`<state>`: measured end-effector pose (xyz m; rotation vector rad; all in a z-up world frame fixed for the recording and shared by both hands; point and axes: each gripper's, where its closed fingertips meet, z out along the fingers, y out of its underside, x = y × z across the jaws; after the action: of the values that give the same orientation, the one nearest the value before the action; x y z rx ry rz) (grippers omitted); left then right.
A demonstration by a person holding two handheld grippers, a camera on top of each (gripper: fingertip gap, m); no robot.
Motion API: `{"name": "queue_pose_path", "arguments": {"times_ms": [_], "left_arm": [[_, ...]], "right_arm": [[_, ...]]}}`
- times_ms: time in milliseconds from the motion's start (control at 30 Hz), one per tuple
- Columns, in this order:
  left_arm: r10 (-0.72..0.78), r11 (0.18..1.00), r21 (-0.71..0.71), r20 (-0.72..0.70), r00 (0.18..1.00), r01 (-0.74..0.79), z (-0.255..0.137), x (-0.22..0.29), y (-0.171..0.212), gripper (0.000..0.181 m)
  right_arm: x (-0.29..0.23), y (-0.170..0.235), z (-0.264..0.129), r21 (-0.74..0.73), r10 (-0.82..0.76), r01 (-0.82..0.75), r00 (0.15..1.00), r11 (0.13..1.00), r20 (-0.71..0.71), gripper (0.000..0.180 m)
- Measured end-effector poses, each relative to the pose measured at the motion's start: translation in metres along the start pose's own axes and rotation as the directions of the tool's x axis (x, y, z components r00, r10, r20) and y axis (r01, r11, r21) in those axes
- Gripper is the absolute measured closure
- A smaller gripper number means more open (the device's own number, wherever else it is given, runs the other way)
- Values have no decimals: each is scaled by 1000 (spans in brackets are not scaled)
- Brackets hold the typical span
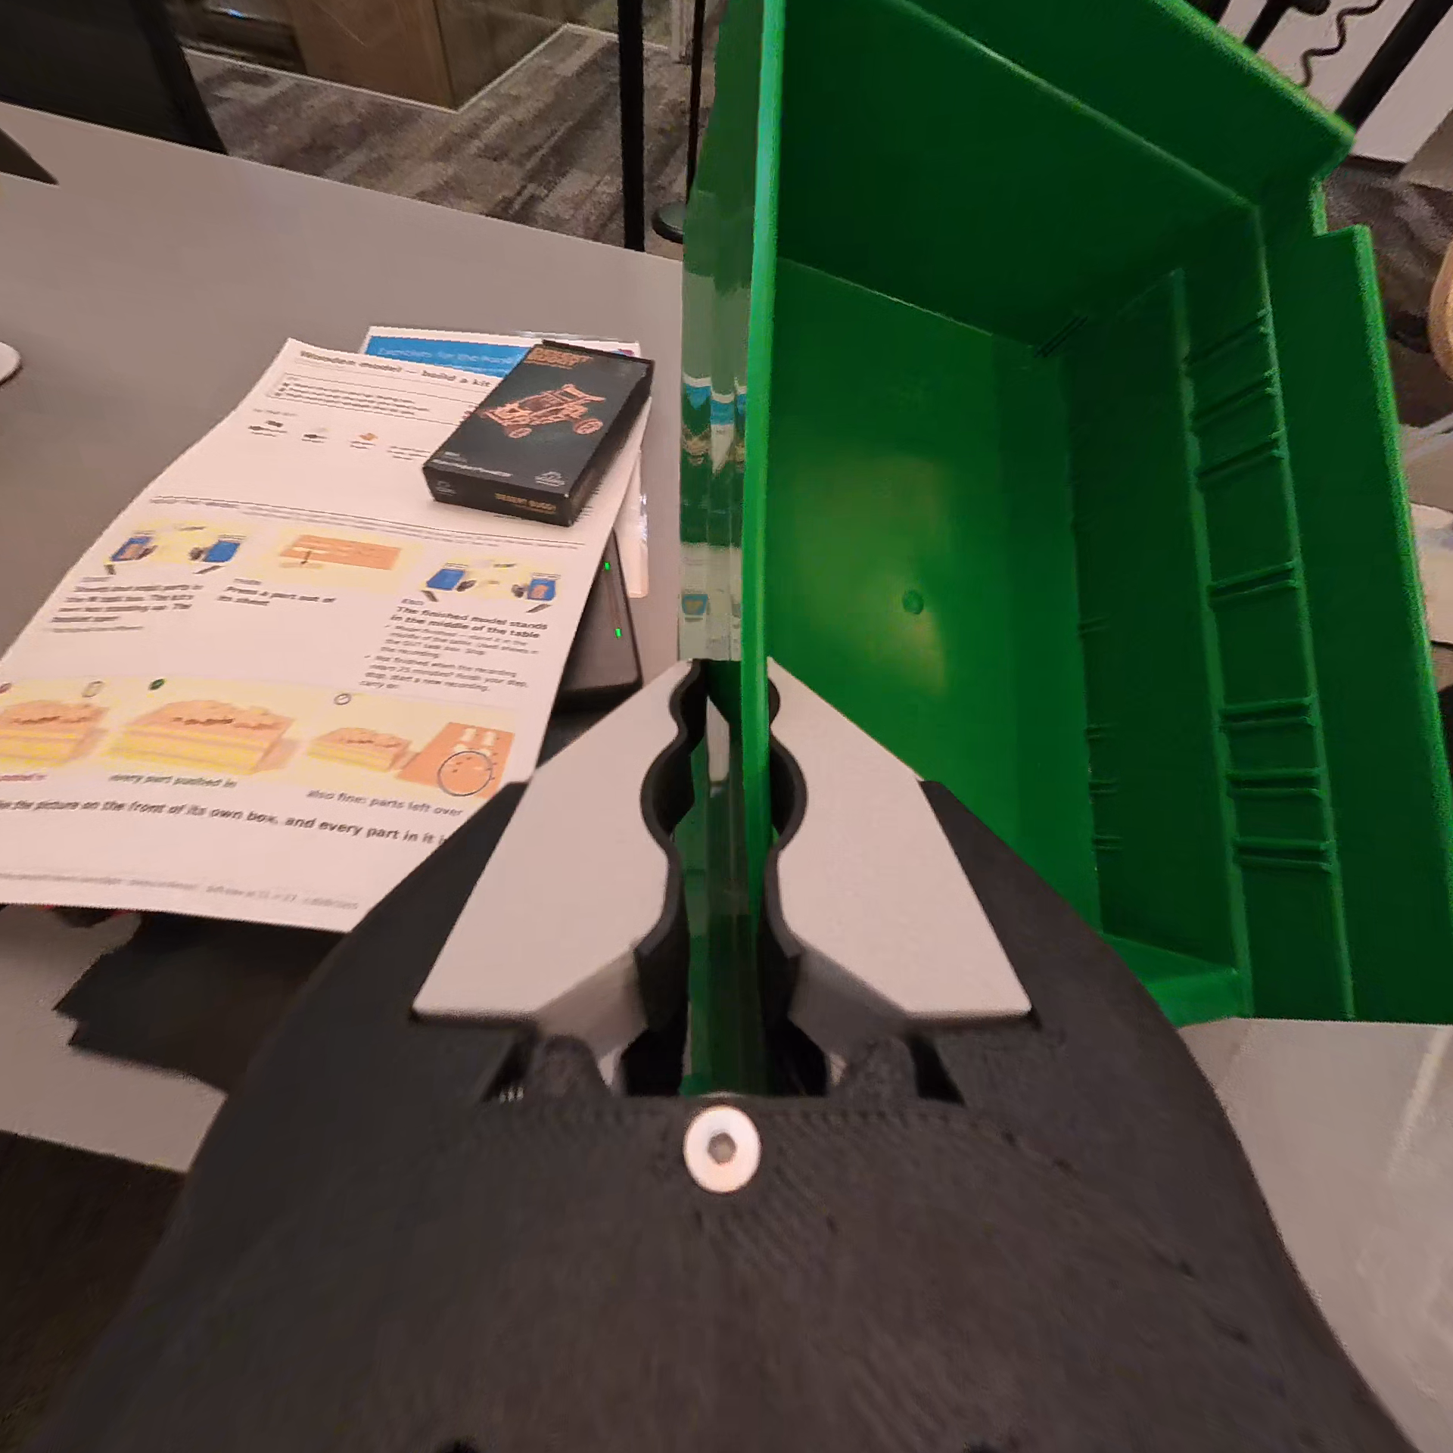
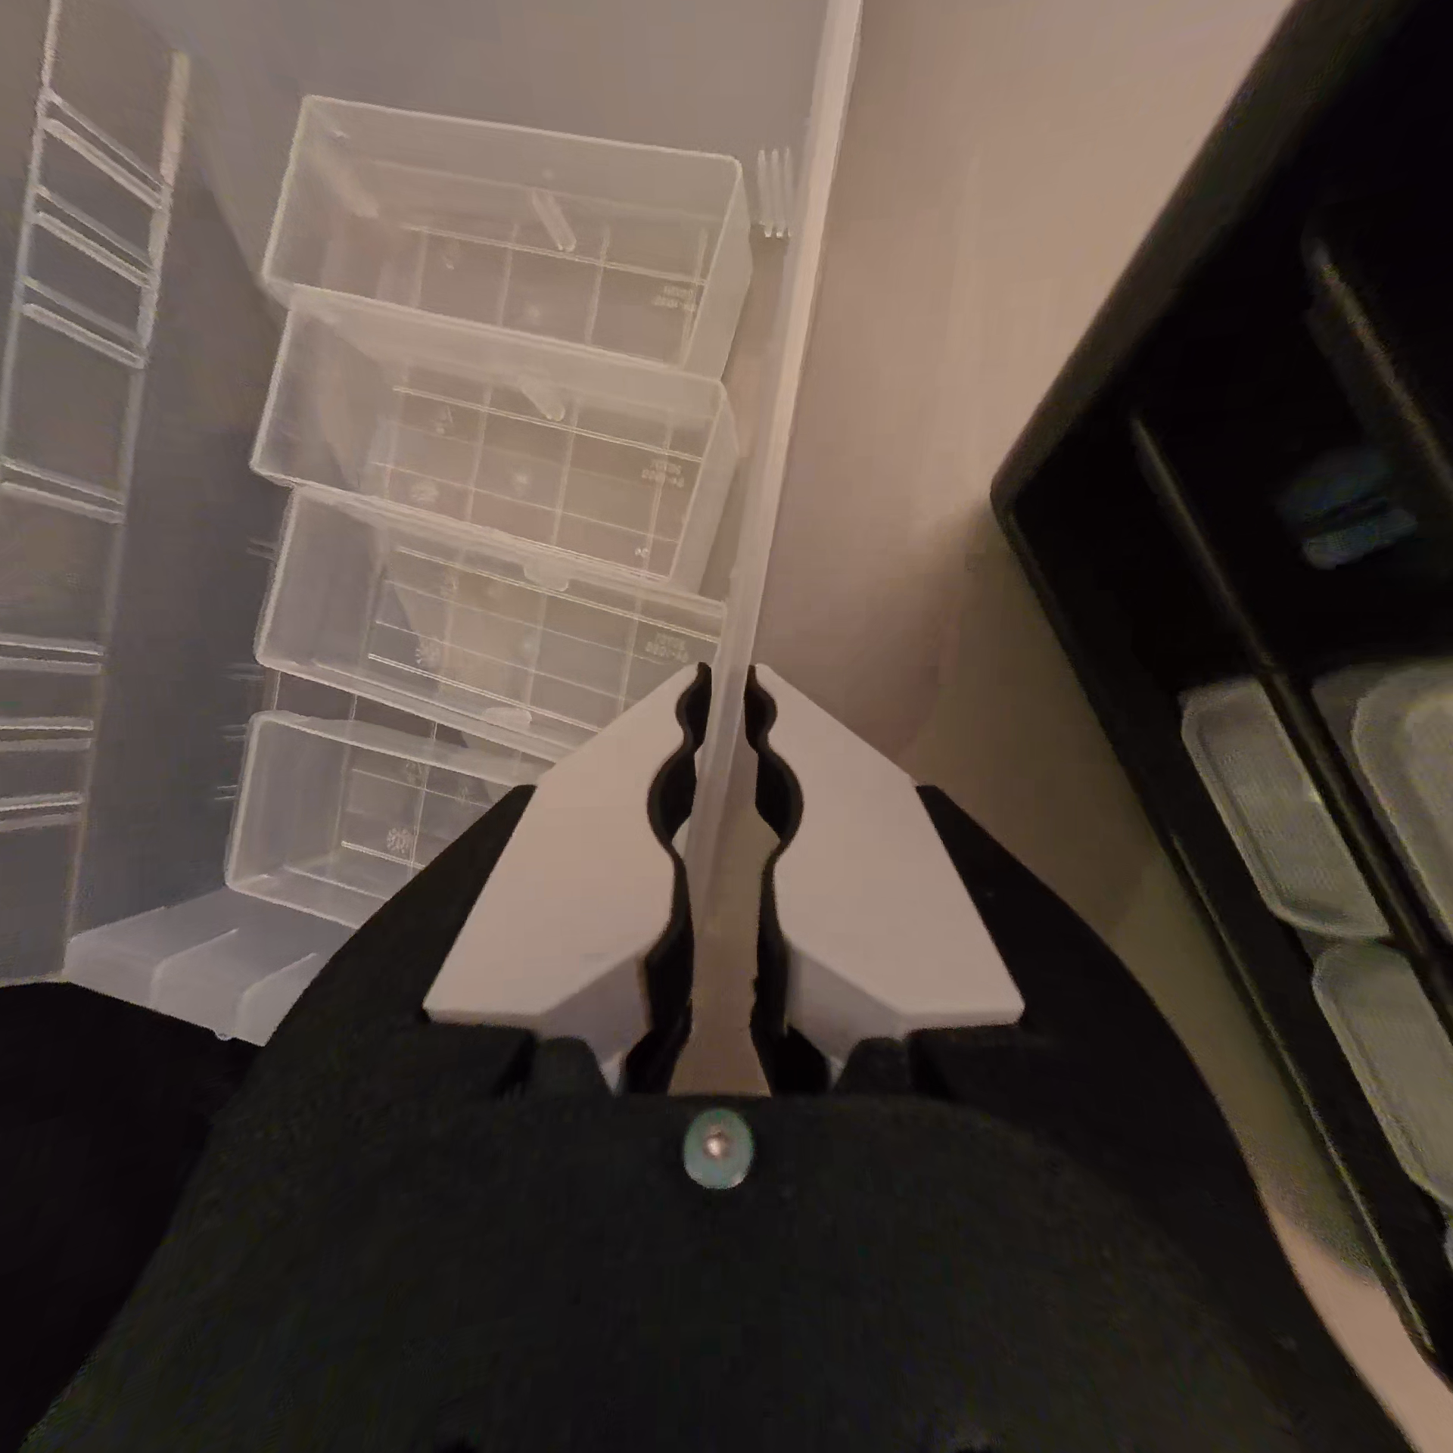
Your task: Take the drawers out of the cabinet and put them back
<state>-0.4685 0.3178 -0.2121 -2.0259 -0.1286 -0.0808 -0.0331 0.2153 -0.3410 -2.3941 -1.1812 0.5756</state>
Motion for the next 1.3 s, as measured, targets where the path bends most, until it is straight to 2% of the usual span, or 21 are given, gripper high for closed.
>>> {"name": "queue_pose_path", "arguments": {"times_ms": [33,200,233,367,433,533,600,667,767,833,867,933,967,1067,1300], "left_arm": [[-4,1000,6,6,1000,4,-3,-3,0,173],[-21,998,57,65,998,17,-23,-25,-7,172],[-22,998,62,88,996,16,-28,-32,-8,173],[-86,992,102,86,993,77,-46,-53,-10,173],[-113,987,124,104,988,100,-54,-63,-10,173],[-153,979,154,102,983,137,-64,-73,-14,172],[-176,972,176,90,980,158,-70,-76,-17,172],[-196,965,194,74,978,179,-74,-76,-21,172],[-213,955,219,47,976,198,-79,-73,-28,172],[-216,952,229,36,976,202,-81,-71,-32,172],[-217,951,232,31,976,204,-82,-71,-33,172],[-222,948,237,18,975,212,-82,-69,-35,172],[-225,947,240,13,974,215,-82,-69,-36,172],[-226,944,249,9,974,217,-83,-69,-39,172],[-222,934,286,5,975,212,-95,-70,-54,172]], "right_arm": [[-1,-7,4,21,18,-18,1000,1000,-1,173],[-1,-47,16,186,108,-100,994,977,-33,167],[-3,-51,16,208,116,-108,993,972,-28,160],[-2,-56,-2,254,45,-19,994,967,-96,112],[-15,-65,-29,318,-94,133,986,939,-135,104],[-78,-60,-61,326,-476,501,865,802,-158,114],[-123,-31,-61,256,-703,701,704,666,-99,121],[-146,4,-44,141,-823,817,567,559,-26,123],[-152,31,-15,33,-903,903,428,428,-12,125],[-148,38,0,-8,-914,914,407,407,7,129],[-146,37,6,-8,-913,913,409,409,2,139],[-149,35,15,15,-909,909,416,416,2,144],[-150,32,19,23,-909,908,418,417,-9,154],[-146,21,29,4,-914,915,403,403,-53,157],[-147,-36,64,52,-861,863,505,502,-64,162]]}}
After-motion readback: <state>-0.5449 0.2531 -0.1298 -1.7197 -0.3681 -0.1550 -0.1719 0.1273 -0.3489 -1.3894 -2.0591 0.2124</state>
